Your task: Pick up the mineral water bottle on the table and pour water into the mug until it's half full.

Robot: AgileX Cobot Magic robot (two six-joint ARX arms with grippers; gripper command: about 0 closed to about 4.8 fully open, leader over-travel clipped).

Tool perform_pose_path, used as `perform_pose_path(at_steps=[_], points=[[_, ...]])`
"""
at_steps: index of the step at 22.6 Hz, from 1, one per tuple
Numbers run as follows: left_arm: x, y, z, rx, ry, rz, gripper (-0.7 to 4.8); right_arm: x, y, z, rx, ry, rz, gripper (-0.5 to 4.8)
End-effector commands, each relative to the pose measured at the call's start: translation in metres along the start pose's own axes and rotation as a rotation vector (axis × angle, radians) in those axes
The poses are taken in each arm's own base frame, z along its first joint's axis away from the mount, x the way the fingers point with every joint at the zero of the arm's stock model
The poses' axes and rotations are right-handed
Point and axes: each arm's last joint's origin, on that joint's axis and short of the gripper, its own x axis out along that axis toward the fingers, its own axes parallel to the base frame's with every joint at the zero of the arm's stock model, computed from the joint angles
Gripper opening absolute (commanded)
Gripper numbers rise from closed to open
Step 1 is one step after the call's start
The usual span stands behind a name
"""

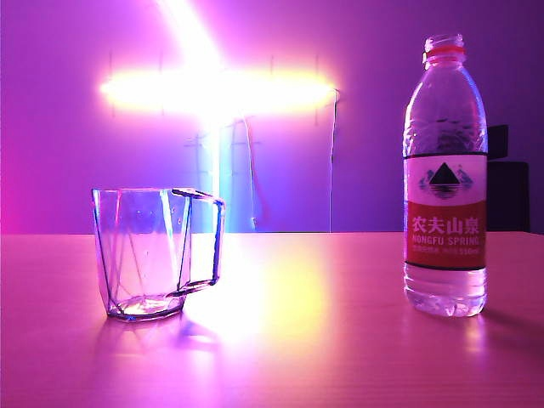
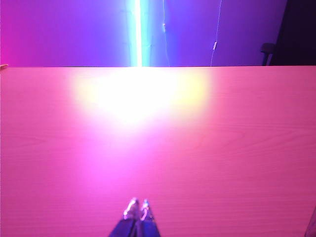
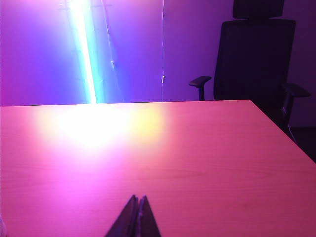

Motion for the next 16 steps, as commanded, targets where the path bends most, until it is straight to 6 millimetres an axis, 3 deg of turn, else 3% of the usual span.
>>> perform_pose_path(at_steps=[1,10,16], points=[[0.0,0.0,0.003,-0.002,-0.015,-0.005,-0.02,0.0,0.0,0.0,-0.004,-0.015,0.0,-0.05],[0.0,-0.002,0.002,-0.001,-0.015,-0.02,-0.02,0.0,0.0,0.001,-0.002,-0.026,0.003,-0.05],[-0.007,-0.038,0.002,0.011,-0.016,-0.391,-0.02,-0.002,0.005,0.021,0.309,-0.138,0.167,-0.05]])
